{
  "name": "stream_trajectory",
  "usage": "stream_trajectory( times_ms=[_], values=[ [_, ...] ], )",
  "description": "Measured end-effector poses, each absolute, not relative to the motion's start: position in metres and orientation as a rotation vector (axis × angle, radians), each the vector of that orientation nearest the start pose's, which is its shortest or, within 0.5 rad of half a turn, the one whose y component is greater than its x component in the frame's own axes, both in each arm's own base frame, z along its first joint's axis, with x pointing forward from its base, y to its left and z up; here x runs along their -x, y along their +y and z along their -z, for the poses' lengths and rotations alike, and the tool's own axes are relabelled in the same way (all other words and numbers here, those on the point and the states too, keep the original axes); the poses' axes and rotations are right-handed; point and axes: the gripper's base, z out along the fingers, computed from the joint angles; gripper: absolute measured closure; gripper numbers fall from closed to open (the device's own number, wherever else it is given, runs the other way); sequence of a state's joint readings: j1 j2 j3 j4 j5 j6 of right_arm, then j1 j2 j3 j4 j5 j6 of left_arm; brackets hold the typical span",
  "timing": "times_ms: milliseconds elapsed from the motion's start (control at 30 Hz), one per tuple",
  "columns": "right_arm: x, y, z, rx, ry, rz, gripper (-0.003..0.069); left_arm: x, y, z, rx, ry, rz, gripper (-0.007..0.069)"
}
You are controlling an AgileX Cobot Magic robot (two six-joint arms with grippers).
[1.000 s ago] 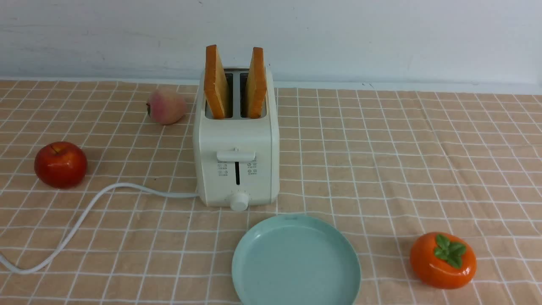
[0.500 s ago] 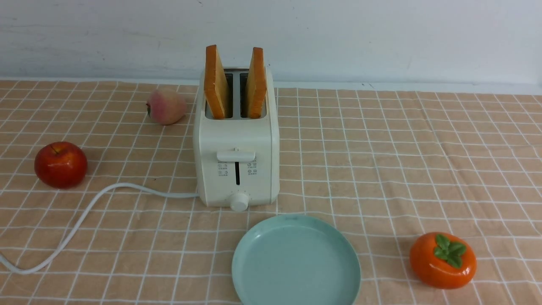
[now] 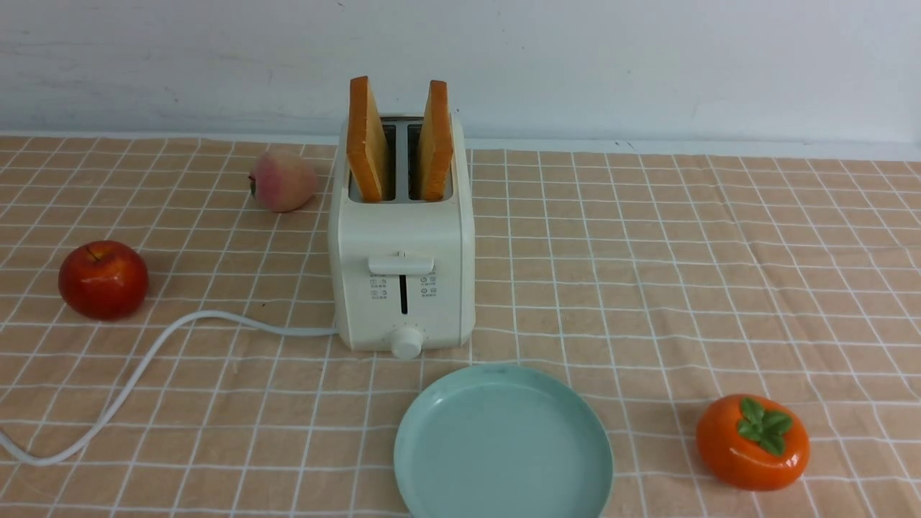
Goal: Take toasted bread from bread machine on light coffee tablecloth place on plate.
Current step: 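Grasp the toast slice in the toaster and pull it up out of the slot with the right gripper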
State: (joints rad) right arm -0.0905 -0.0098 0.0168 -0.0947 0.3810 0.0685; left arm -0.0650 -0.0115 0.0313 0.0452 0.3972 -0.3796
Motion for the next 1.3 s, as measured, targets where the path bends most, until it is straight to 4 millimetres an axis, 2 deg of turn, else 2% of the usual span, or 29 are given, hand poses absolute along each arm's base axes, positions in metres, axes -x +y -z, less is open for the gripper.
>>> stream_trajectory(
  times_ms=[1100, 1300],
  values=[
    [-0.052, -0.008, -0.174, -0.091, 1.869, 0.109, 0.0419, -0.052, 0.000, -0.168, 0.245, 1.881, 0.219, 0.0388],
    [-0.052, -0.008, -0.176, -0.084, 1.850, 0.115, 0.0419, -0.056, -0.002, -0.183, 0.210, 1.725, 0.243, 0.0388]
  ],
)
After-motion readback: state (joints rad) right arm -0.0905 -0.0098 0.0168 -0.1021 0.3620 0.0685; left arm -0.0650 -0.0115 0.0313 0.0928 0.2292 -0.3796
